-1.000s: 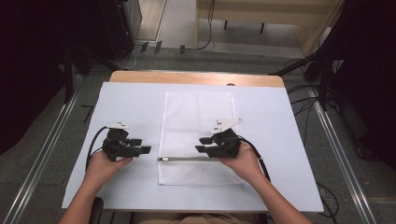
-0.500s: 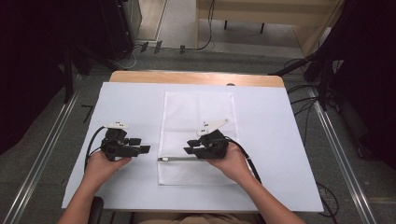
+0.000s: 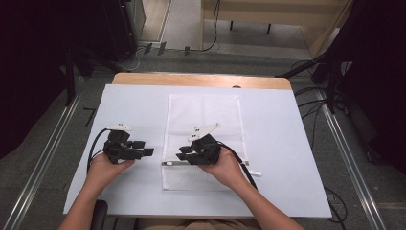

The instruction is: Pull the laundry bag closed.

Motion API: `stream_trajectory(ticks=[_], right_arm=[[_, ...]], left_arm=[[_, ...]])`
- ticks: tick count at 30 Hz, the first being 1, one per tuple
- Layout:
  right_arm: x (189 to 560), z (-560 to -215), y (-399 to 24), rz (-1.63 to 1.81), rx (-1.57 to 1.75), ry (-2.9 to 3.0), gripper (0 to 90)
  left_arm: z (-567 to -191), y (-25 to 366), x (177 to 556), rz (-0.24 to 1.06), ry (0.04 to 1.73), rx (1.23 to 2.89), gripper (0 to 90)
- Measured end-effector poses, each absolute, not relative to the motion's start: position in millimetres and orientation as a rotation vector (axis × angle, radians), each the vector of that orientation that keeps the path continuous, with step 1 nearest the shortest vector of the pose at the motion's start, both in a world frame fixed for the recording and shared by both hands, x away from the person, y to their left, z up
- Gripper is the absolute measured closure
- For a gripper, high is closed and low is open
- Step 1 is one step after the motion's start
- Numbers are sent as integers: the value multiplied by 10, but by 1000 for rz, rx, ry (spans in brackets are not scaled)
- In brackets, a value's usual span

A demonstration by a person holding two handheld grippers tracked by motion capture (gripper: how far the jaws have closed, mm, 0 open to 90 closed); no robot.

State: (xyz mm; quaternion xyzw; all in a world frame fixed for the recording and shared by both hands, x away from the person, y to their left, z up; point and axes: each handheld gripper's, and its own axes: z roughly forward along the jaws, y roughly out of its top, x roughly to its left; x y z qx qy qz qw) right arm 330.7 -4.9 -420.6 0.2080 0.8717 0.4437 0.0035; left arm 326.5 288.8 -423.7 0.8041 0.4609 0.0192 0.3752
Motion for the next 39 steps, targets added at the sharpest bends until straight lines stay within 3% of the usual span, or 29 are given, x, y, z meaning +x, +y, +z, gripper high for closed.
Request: stream_trajectory(ticks=[39], right_arm=[[3287,-4654,422,1219,615,2856,744]], left_arm=[[-4257,2903,3293,38,1177,2053,413]])
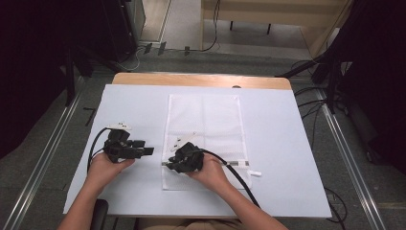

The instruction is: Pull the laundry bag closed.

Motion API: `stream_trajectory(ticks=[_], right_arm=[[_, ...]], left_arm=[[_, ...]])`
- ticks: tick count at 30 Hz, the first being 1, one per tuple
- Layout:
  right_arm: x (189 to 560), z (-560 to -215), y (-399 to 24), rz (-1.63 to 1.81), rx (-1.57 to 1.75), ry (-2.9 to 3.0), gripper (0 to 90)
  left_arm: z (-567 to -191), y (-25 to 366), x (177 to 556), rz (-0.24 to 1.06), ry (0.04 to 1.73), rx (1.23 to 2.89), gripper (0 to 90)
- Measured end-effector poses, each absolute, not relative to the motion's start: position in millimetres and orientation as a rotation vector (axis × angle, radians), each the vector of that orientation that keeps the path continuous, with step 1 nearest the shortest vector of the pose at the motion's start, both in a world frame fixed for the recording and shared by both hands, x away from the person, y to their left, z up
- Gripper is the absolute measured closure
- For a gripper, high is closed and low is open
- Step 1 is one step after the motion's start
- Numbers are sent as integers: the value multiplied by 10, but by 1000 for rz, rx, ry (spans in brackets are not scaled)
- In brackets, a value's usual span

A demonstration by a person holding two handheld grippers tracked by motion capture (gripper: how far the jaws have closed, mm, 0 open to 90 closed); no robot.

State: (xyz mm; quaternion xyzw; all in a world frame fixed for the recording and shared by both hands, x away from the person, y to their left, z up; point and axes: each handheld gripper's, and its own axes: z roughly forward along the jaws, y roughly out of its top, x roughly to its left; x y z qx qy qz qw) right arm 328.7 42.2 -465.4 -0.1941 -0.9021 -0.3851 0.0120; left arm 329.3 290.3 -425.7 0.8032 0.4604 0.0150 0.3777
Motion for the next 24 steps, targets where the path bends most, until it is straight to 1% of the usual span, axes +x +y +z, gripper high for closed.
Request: stream_trajectory(ticks=[3,5,8,11,13,15,18,20,24], right_arm=[[3278,-4673,439,-1202,-617,-2822,770],[3293,-4677,436,-1203,-629,-2813,803],[3302,-4676,432,-1197,-620,-2808,816],[3300,-4663,428,-1199,-618,-2812,820],[3303,-4656,424,-1201,-618,-2806,820],[3315,-4629,405,-1207,-624,-2798,821],[3332,-4570,360,-1220,-624,-2806,821],[3343,-4545,340,-1241,-627,-2809,821],[3356,-4506,308,-1253,-633,-2802,821]], left_arm=[[-4258,2896,3292,37,1179,2053,413],[-4258,2895,3293,37,1179,2056,413],[-4260,2891,3292,34,1173,2061,413],[-4262,2882,3288,34,1171,2059,421],[-4255,2876,3278,14,1157,2065,461],[-4251,2855,3260,-6,1125,2077,473],[-4246,2807,3255,-58,1133,2091,501],[-4242,2771,3241,-82,1121,2103,503],[-4230,2702,3211,-86,1085,2129,484]])
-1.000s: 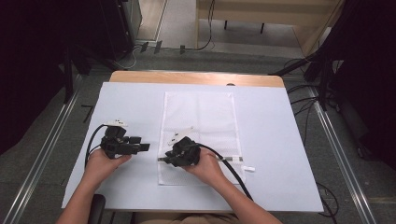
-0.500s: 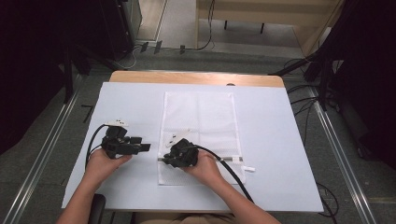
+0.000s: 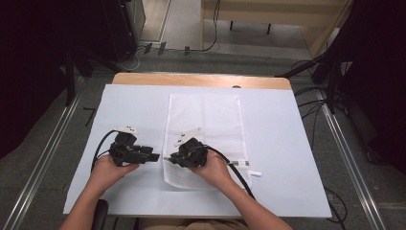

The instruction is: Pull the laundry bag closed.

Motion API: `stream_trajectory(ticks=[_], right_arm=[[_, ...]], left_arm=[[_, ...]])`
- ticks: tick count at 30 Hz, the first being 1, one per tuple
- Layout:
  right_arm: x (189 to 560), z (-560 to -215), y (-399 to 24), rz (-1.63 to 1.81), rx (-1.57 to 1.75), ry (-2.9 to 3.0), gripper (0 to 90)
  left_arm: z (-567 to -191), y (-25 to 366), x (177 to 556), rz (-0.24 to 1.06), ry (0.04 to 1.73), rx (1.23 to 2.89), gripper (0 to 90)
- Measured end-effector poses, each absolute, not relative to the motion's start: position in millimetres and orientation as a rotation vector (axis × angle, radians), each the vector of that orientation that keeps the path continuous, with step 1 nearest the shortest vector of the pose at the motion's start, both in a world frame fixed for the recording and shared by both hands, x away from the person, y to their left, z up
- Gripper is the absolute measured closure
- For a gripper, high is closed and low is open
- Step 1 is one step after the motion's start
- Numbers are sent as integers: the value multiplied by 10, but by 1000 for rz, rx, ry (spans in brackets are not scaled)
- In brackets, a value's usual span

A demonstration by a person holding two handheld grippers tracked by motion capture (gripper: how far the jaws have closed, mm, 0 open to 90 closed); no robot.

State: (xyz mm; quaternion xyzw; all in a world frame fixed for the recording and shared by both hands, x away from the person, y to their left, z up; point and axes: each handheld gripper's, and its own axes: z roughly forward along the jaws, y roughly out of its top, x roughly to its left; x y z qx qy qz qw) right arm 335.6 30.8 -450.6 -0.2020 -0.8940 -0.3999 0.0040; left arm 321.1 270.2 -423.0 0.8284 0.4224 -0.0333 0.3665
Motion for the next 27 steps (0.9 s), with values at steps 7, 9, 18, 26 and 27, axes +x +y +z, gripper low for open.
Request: stream_trajectory(ticks=[7,9,18,26,27], right_arm=[[3333,-4441,295,-1279,-631,-2799,821],[3333,-4427,293,-1294,-628,-2797,821],[3312,-4346,306,-1317,-609,-2811,821],[3310,-4313,288,-1337,-608,-2791,821],[3312,-4312,285,-1341,-606,-2789,821]], left_arm=[[-4244,2631,3156,-141,1083,2135,460],[-4267,2637,3145,-145,1091,2145,455],[-4329,2495,3127,-207,1074,2171,453],[-4397,2424,3179,-260,1086,2170,543],[-4401,2414,3182,-262,1081,2176,562]])
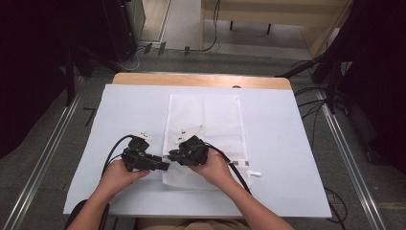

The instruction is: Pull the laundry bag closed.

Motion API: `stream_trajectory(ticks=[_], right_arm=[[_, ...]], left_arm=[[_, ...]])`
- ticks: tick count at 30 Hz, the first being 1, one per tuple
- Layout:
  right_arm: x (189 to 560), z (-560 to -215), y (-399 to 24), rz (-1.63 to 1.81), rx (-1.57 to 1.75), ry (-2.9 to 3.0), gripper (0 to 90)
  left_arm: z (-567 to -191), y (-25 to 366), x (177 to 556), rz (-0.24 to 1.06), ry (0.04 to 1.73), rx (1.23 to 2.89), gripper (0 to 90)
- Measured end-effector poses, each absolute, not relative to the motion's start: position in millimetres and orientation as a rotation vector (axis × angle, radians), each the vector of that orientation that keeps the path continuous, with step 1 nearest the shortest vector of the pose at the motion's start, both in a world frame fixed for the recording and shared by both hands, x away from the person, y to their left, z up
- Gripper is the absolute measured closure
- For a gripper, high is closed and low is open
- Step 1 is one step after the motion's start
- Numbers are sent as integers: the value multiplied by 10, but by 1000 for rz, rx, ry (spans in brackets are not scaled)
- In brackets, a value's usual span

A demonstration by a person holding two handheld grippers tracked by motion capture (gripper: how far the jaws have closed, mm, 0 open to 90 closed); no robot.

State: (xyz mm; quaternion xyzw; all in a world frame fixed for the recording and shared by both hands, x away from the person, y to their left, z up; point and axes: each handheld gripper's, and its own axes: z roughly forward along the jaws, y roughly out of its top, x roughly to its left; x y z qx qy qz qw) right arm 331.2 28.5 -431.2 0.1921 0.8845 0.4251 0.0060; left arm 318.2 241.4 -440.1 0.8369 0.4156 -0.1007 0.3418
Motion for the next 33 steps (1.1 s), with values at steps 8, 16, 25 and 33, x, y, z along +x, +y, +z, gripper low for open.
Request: stream_trajectory(ticks=[8,16,25,33], right_arm=[[3325,-4322,279,1339,638,2795,821],[3339,-4337,278,1344,633,2795,821],[3350,-4396,280,1278,551,2833,824],[3362,-4408,256,1301,532,2840,825]], left_arm=[[-4414,2409,3203,-325,1085,2183,871],[-4390,2429,3199,-309,1071,2173,885],[-4376,2456,3194,-317,1070,2164,889],[-4368,2481,3195,-311,1076,2158,893]])
